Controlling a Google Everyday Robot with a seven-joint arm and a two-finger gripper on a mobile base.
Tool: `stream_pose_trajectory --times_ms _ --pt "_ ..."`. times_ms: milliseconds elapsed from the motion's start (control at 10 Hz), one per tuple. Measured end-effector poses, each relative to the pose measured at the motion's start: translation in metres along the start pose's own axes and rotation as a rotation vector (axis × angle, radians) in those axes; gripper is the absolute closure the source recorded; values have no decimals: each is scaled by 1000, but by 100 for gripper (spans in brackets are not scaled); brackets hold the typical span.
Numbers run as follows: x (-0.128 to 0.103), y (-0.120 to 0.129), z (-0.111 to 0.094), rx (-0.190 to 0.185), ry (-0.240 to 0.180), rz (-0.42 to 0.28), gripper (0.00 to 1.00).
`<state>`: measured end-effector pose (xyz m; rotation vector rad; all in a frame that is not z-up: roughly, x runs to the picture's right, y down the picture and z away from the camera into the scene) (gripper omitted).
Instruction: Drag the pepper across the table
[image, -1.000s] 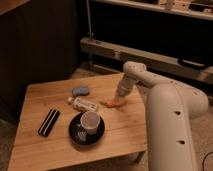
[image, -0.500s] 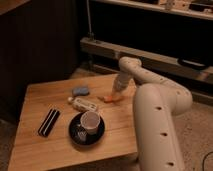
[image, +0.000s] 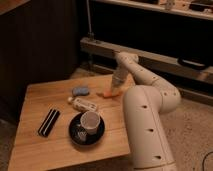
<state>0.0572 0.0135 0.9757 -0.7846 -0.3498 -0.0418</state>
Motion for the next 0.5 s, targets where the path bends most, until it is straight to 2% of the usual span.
stream_pose_trajectory --times_ms 500 --pt "5 -13 -4 -7 -3 24 61"
